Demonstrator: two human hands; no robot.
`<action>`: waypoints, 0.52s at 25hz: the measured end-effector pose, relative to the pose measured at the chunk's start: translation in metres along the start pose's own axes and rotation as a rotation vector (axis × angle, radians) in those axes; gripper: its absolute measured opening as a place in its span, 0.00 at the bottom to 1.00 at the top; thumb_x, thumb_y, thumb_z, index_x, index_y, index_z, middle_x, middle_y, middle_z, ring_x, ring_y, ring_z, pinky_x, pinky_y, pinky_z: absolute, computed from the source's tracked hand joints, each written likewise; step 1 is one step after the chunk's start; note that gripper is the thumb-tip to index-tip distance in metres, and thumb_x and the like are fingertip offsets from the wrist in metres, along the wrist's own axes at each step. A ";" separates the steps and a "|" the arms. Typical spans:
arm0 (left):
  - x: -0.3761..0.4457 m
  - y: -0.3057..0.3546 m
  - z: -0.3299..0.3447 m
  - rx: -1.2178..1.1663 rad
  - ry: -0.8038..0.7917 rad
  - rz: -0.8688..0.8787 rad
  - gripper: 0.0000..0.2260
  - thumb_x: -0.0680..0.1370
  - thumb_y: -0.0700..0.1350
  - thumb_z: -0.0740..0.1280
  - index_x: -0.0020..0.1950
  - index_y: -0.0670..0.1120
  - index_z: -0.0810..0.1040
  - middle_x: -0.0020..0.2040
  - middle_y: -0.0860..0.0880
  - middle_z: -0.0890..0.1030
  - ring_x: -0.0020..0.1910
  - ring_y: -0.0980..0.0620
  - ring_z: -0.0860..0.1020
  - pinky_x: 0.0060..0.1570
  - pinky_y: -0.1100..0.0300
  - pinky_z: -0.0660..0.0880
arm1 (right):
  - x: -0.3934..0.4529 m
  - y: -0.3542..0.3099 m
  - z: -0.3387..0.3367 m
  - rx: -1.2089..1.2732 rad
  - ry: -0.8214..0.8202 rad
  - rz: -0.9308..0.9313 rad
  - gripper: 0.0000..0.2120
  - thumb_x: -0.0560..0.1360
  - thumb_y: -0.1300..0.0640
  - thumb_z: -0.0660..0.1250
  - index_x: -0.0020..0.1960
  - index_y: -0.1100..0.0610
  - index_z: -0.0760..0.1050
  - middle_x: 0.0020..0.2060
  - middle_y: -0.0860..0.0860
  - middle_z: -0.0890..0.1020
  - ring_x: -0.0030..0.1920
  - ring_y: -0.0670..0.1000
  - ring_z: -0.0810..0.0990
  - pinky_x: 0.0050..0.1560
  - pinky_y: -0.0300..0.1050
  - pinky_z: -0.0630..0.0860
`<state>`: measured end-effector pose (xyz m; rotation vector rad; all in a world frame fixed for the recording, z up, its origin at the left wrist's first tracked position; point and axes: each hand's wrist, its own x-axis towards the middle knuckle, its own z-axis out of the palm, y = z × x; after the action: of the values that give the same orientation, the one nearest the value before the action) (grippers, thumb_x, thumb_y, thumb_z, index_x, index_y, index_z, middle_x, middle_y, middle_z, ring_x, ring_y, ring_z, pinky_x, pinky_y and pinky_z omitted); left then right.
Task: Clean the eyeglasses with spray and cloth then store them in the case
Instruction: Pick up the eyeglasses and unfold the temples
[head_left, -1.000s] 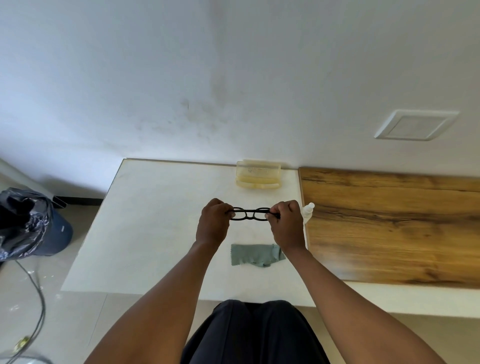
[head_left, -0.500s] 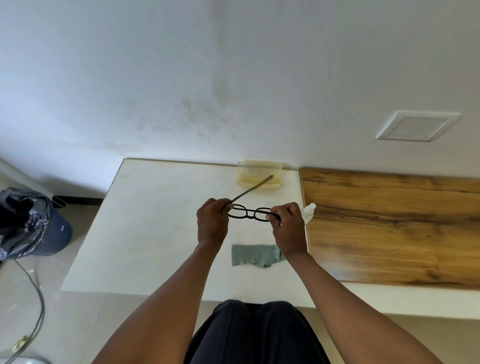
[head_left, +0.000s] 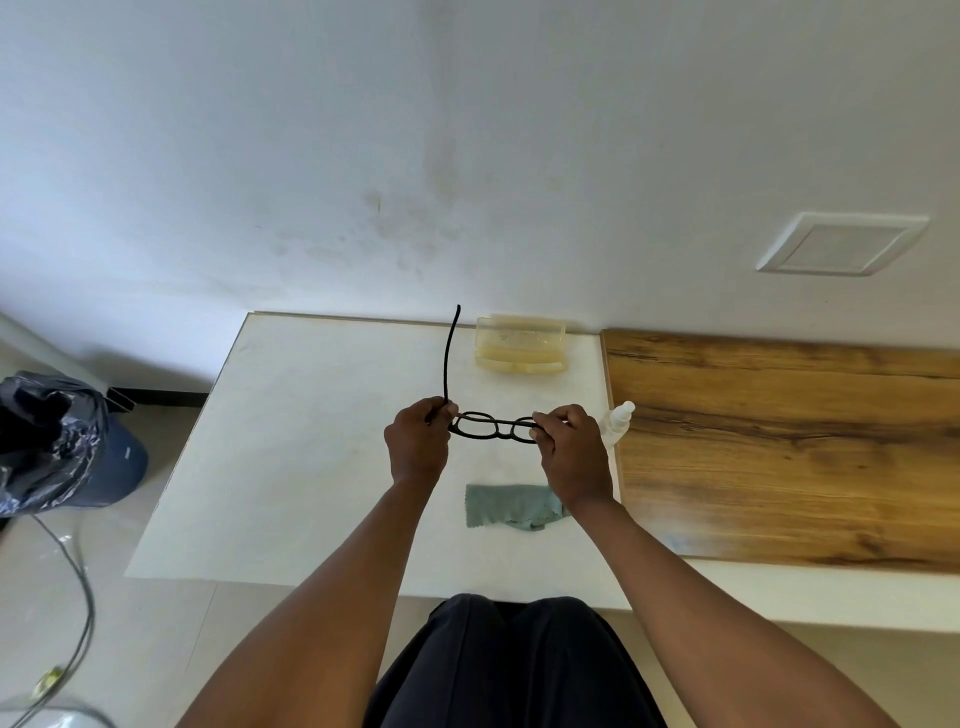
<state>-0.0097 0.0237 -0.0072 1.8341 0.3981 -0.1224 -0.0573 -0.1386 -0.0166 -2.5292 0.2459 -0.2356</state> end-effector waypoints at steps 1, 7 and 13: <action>0.000 0.001 0.000 -0.008 -0.004 -0.004 0.03 0.75 0.41 0.68 0.43 0.44 0.81 0.35 0.46 0.79 0.36 0.47 0.77 0.46 0.54 0.76 | 0.001 -0.001 -0.001 -0.016 -0.009 0.008 0.11 0.76 0.61 0.64 0.57 0.61 0.78 0.50 0.60 0.78 0.52 0.60 0.73 0.47 0.53 0.75; 0.000 0.003 0.001 -0.038 -0.031 -0.017 0.06 0.75 0.42 0.66 0.39 0.49 0.79 0.34 0.49 0.79 0.37 0.48 0.79 0.52 0.47 0.78 | 0.005 -0.002 -0.005 -0.018 -0.001 0.016 0.09 0.76 0.63 0.63 0.54 0.62 0.80 0.46 0.60 0.78 0.49 0.60 0.73 0.44 0.51 0.74; -0.001 0.001 0.002 -0.035 -0.079 -0.022 0.08 0.75 0.43 0.66 0.36 0.50 0.78 0.32 0.50 0.78 0.35 0.50 0.77 0.52 0.45 0.78 | 0.011 0.002 -0.007 0.020 0.015 0.071 0.09 0.77 0.62 0.63 0.52 0.61 0.80 0.44 0.61 0.78 0.48 0.60 0.74 0.45 0.48 0.70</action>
<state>-0.0102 0.0213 -0.0071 1.7849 0.3631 -0.2008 -0.0485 -0.1466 -0.0108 -2.4946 0.3362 -0.2276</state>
